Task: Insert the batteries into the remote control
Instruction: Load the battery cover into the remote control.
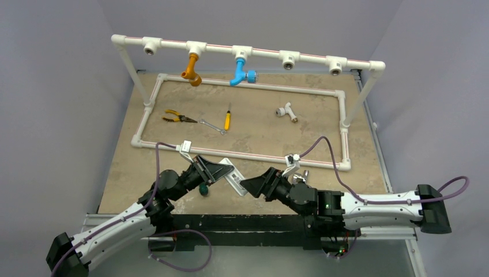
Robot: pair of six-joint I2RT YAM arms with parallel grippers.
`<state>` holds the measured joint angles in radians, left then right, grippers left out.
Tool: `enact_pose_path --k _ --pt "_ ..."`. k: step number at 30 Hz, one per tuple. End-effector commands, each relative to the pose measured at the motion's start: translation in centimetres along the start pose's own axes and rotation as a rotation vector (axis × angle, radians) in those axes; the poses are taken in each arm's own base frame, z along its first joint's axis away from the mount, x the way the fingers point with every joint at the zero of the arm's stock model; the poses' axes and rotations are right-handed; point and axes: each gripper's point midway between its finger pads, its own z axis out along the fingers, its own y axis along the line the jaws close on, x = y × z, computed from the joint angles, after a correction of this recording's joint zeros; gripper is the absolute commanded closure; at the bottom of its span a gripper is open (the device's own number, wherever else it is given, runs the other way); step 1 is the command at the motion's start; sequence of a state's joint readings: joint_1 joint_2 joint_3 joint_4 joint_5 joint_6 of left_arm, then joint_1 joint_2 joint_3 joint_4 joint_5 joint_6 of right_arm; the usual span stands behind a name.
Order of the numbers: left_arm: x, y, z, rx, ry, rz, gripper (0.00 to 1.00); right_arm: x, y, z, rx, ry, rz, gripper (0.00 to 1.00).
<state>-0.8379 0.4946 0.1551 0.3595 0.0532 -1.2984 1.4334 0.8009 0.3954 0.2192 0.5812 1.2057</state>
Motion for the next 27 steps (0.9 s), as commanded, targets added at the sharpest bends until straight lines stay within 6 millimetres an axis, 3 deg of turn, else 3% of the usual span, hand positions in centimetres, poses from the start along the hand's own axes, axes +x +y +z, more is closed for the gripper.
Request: enact_pose_path --k 1,16,27 --pt "-1.2 -4.2 -0.1 0.127 -0.029 -0.003 1.00 -0.1 1.0 0.1 -0.041 -0.012 0.059 0.26" --pt "-1.2 -4.2 -0.1 0.129 -0.033 -0.003 1.00 0.6 0.5 0.4 -0.030 0.011 0.045 0.40" --pt "-1.2 -4.4 -0.1 0.135 -0.032 -0.001 1.00 1.1 -0.2 0.7 -0.010 0.018 0.041 0.73"
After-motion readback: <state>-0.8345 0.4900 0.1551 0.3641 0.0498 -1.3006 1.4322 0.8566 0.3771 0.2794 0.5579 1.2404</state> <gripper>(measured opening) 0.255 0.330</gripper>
